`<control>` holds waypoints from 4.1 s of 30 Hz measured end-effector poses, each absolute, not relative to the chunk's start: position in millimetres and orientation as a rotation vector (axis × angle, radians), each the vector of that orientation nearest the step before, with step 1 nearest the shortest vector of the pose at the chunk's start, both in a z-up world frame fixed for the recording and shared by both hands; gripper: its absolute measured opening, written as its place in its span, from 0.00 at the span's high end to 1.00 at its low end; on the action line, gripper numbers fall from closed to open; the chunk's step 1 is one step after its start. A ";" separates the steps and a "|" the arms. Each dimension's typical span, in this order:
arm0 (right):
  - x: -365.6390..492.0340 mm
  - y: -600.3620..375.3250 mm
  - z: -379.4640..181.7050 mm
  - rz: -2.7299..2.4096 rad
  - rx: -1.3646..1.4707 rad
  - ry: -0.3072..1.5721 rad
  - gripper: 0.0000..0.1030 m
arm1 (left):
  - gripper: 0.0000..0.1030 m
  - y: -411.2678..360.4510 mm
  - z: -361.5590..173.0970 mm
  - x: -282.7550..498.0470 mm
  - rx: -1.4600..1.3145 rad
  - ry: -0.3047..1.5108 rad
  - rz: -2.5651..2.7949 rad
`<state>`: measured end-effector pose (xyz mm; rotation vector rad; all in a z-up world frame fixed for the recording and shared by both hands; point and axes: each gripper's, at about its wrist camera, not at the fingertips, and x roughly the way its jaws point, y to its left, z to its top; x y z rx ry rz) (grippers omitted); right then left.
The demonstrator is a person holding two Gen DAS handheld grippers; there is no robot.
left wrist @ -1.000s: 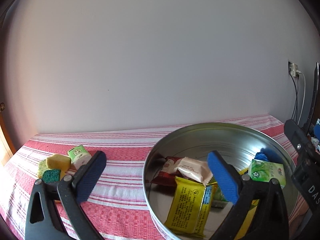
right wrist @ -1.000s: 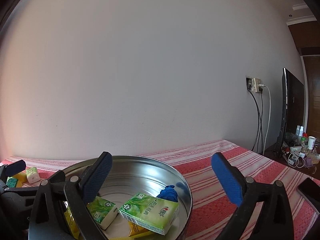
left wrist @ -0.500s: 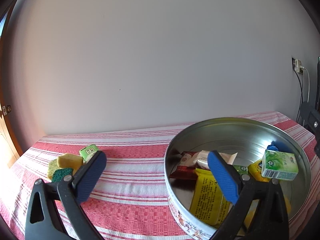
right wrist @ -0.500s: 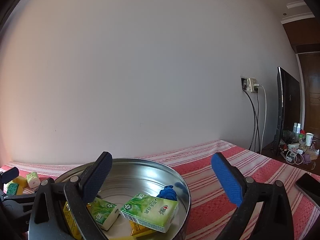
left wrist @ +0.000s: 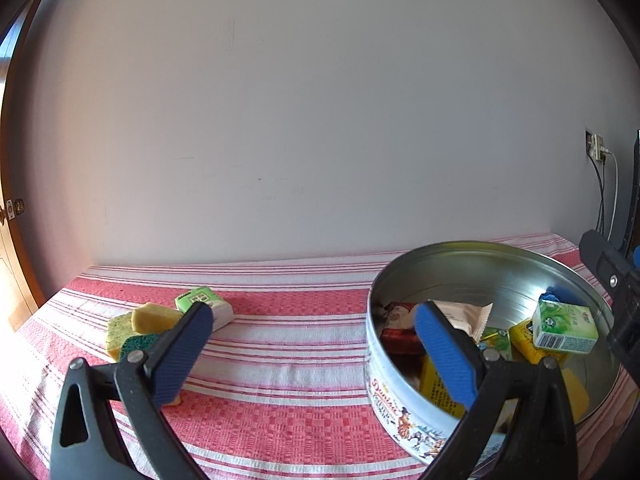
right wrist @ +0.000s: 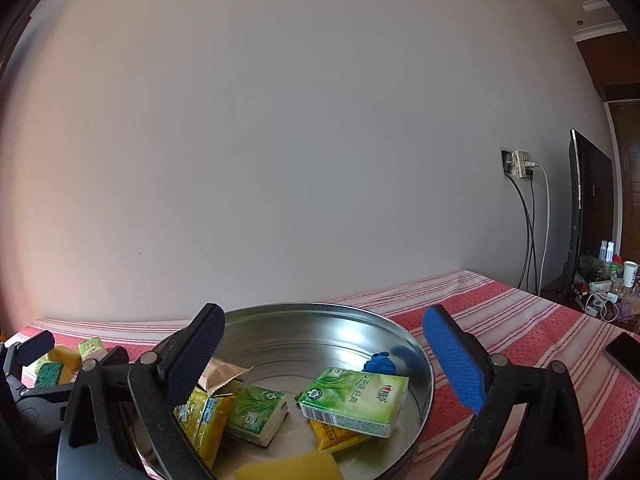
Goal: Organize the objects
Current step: 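Move both open tools back from the tin toward the sponges, then grasp the green-sided sponge with the right tool while the left tool grasps the yellow sponge, then carry both sponges with both tools over the tin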
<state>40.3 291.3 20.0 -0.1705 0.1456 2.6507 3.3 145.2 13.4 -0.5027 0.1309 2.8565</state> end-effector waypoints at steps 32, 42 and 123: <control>-62.4 127.1 6.2 3.022 -0.491 0.028 0.02 | 0.01 -86.5 4.4 -70.6 -0.711 0.000 3.216; -110.6 82.2 -11.8 3.084 -0.883 0.005 0.02 | 0.02 -121.4 -2.6 -84.2 -0.849 -0.100 3.216; -47.2 175.5 29.1 2.983 -0.527 0.142 0.44 | 0.47 -73.0 0.4 -70.9 -0.741 -0.065 3.105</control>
